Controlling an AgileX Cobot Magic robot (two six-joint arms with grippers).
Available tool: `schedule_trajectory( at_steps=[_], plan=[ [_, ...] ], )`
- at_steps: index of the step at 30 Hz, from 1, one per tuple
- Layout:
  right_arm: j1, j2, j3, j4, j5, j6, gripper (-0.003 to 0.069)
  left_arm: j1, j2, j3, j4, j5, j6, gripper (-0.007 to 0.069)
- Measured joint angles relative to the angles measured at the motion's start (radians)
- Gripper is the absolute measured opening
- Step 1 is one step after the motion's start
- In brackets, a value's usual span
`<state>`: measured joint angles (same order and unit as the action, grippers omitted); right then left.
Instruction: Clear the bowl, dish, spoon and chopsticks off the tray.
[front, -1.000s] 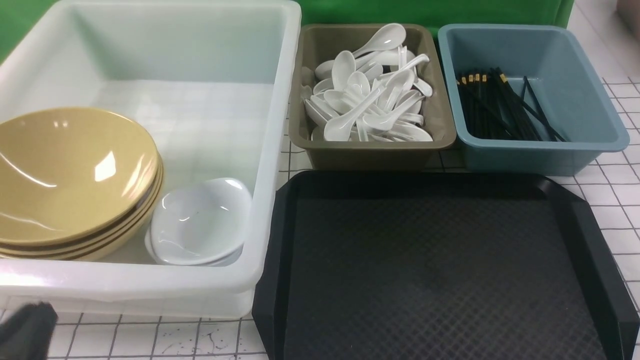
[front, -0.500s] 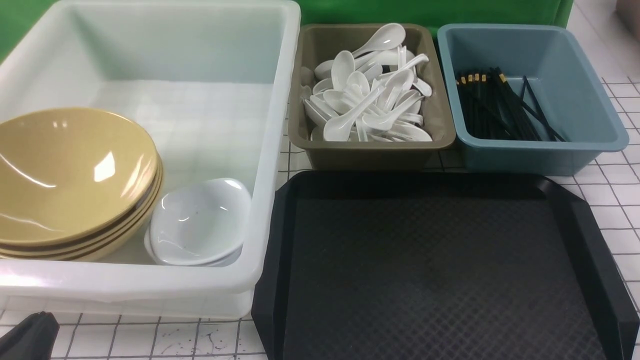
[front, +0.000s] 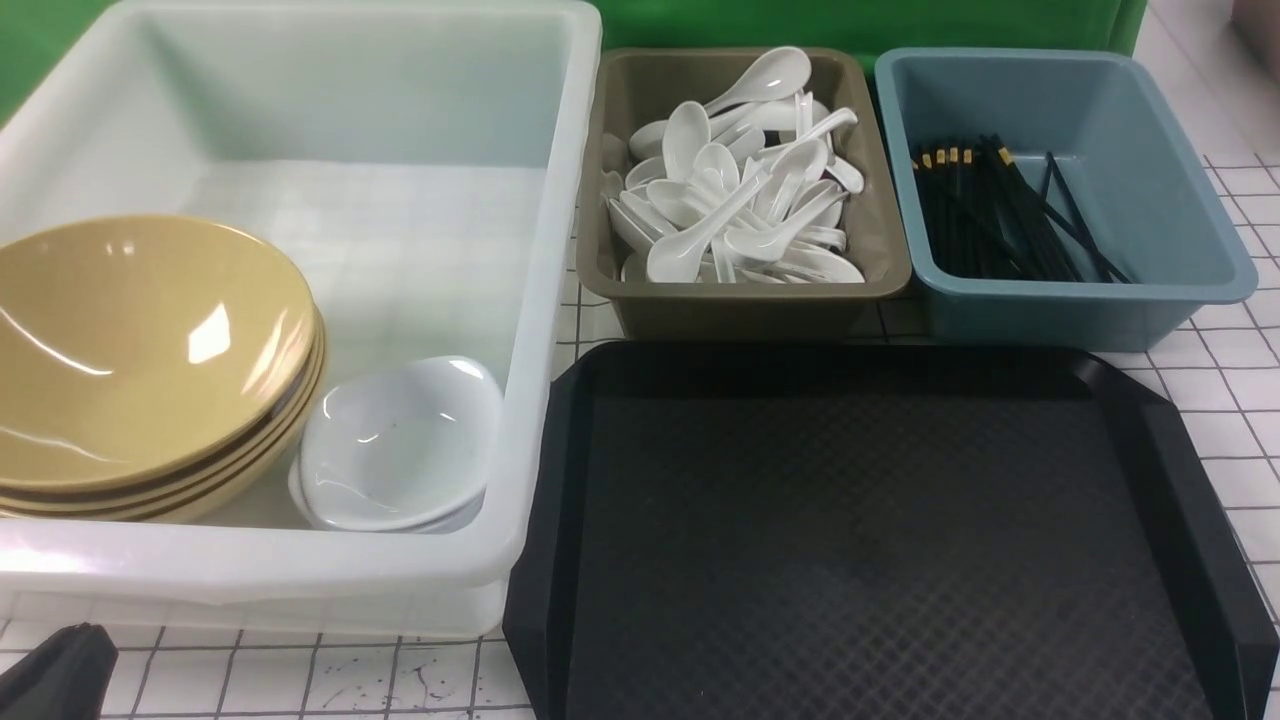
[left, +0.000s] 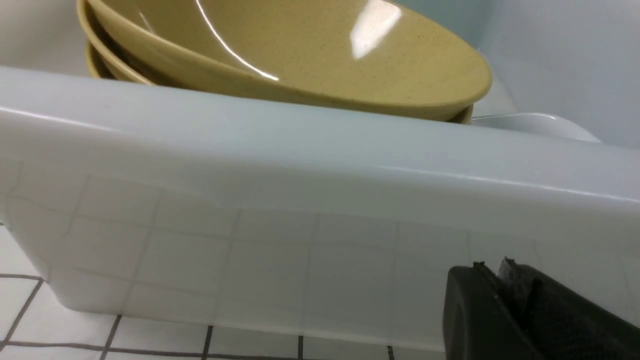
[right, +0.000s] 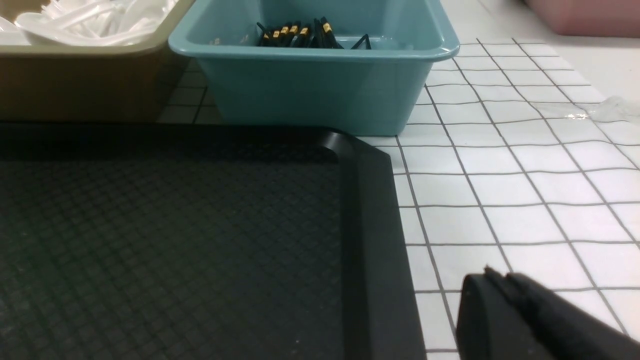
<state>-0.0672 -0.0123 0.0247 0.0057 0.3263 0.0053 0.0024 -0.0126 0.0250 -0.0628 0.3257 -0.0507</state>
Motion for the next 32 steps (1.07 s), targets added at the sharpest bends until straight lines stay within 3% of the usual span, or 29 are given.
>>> schedule_trajectory(
  at_steps=[32],
  plan=[
    [0.0, 0.0, 0.0, 0.0, 0.0, 0.0, 0.0108, 0.0, 0.0, 0.0, 0.001, 0.0, 0.003, 0.0027]
  ],
)
